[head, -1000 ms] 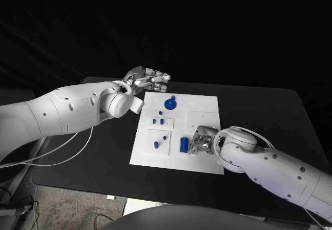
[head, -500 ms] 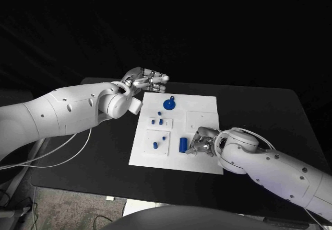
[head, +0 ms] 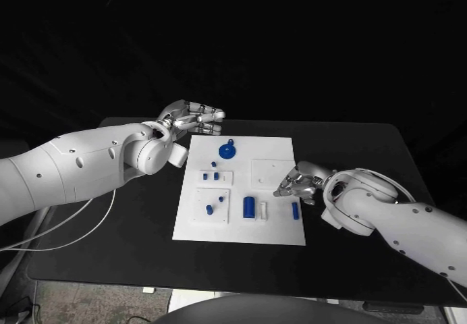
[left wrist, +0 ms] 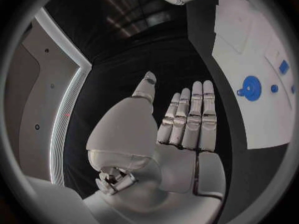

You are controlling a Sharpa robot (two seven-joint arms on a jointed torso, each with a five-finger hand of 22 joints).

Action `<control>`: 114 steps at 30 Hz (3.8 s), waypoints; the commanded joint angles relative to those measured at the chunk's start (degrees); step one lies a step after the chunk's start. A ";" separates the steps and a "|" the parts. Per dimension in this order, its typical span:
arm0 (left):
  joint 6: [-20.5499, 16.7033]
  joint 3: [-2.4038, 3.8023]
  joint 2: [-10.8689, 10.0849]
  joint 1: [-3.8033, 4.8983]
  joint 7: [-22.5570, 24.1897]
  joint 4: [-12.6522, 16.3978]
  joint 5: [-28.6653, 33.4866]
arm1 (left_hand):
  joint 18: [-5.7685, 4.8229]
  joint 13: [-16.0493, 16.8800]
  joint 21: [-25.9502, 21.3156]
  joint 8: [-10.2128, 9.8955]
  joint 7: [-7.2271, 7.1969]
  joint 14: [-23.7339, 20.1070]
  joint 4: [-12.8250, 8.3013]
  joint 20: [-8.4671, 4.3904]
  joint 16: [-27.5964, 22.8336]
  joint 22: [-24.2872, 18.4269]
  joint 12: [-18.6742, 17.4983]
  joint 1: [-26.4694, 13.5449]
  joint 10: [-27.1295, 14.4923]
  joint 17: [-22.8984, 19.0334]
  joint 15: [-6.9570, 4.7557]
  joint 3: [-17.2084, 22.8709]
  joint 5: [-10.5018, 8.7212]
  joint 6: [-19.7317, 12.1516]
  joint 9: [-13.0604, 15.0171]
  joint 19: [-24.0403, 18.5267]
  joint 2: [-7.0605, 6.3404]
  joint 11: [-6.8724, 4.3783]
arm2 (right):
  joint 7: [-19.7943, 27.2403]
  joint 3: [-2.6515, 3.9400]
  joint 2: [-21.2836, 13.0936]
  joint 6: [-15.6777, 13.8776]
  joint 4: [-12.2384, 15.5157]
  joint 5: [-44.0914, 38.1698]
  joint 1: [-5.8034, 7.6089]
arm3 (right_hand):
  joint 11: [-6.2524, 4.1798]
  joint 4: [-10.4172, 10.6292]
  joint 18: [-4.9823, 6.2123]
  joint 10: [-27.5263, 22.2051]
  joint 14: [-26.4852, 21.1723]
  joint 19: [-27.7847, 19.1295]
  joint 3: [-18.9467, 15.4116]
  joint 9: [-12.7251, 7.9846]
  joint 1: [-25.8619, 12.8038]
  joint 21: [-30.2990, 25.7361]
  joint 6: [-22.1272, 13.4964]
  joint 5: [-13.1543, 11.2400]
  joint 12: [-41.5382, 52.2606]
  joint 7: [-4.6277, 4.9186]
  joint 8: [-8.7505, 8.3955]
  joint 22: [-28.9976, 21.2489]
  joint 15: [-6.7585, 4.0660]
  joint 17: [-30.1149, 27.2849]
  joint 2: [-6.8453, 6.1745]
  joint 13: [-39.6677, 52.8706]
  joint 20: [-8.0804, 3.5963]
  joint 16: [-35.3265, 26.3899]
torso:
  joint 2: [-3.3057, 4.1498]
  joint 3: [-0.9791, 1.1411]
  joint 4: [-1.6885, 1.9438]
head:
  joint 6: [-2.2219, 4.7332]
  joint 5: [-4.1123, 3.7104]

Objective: Assemble the parts on the task board

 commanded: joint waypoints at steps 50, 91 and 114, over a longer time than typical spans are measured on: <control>2.91 -0.88 -0.51 0.00 0.20 0.70 -0.59 | 0.33 -0.02 0.04 -0.03 0.05 -0.96 4.49 0.53 -0.29 -0.43 0.21 -1.12 -0.53 -0.30 0.22 0.16 -4.54 -1.50 -0.06 -0.42 -1.95 0.21 | -16.42 -0.24 2.58 13.60 -7.53 -4.42 -1.33 | 0.55 15.44 0.34 -0.76 -0.18 2.93 2.61 -7.96 -3.41 -1.29 1.58 -13.44 -1.83 0.31 -0.17 0.30 0.61 -0.53 -8.56 -0.49 0.45 -0.44 | -0.44 0.19 -0.81 | -0.45 -1.89; 3.32 -0.94 -0.68 0.00 -0.26 0.65 -0.86 | 0.46 -0.02 0.06 -0.09 0.34 -0.89 3.95 0.60 -0.30 -0.48 0.21 -0.86 -0.76 -0.21 0.25 0.35 -4.36 -2.58 -0.11 -0.38 -1.11 0.37 | -6.76 -0.49 0.48 2.50 -4.98 -0.16 -1.89 | 0.18 -8.47 -0.03 -0.28 -0.11 2.95 15.21 -5.53 -2.85 -1.22 3.98 0.43 -1.63 -0.27 -0.17 0.33 0.58 -1.71 2.19 -0.80 0.52 -1.07 | -0.51 0.18 -0.90 | -0.70 -1.29; 3.74 -0.95 -0.46 0.01 -0.39 0.75 -1.00 | 0.47 -0.02 0.10 -0.08 0.38 -0.89 3.38 0.62 -0.30 -0.50 0.21 -1.09 -0.79 -0.20 0.25 0.12 -4.26 -2.56 -0.11 -0.40 -0.96 0.39 | -6.85 0.75 3.26 5.31 -2.97 3.60 -1.89 | 0.04 -8.39 -0.08 -0.16 -0.17 2.88 15.28 -5.75 -3.24 -1.72 4.38 2.67 -1.45 -0.35 -0.18 0.02 0.51 -2.21 1.94 -0.71 0.46 -1.22 | -0.41 0.18 -0.64 | -0.80 -0.57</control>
